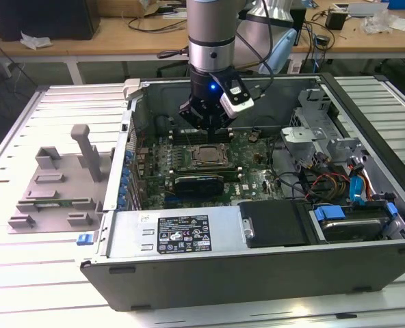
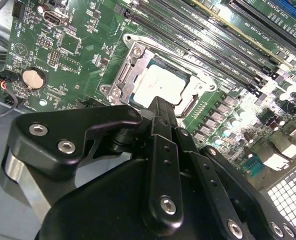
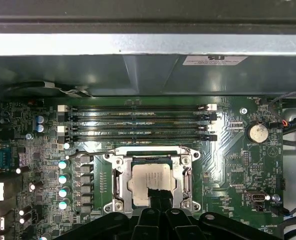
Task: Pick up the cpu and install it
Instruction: 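Install the first cpu locking lever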
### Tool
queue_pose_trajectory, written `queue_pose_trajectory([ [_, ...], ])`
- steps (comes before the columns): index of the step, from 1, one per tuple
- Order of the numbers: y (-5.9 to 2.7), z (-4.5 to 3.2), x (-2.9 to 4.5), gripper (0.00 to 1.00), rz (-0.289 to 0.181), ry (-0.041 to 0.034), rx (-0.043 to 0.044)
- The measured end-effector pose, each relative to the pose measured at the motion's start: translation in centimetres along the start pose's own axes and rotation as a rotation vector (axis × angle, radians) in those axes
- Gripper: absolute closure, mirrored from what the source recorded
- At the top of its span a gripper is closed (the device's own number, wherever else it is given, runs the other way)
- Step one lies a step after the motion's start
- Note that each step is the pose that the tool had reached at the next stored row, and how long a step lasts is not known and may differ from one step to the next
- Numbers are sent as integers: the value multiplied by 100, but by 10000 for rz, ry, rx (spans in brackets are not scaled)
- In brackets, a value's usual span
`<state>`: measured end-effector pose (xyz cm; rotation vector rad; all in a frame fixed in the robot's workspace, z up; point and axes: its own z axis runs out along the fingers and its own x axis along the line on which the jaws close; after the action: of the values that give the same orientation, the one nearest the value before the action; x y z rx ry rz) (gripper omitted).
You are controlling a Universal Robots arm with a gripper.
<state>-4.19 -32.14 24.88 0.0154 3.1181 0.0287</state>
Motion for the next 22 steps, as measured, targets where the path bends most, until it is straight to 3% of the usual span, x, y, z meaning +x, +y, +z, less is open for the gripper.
queue_pose_trajectory([
  [11, 0, 0, -2, 89, -1, -1, 0],
  [16, 43, -6, 297, 89, 0, 0, 1],
  [19, 55, -8, 415, 89, -2, -1, 0],
  [22, 72, -12, 656, 89, -4, -4, 0],
])
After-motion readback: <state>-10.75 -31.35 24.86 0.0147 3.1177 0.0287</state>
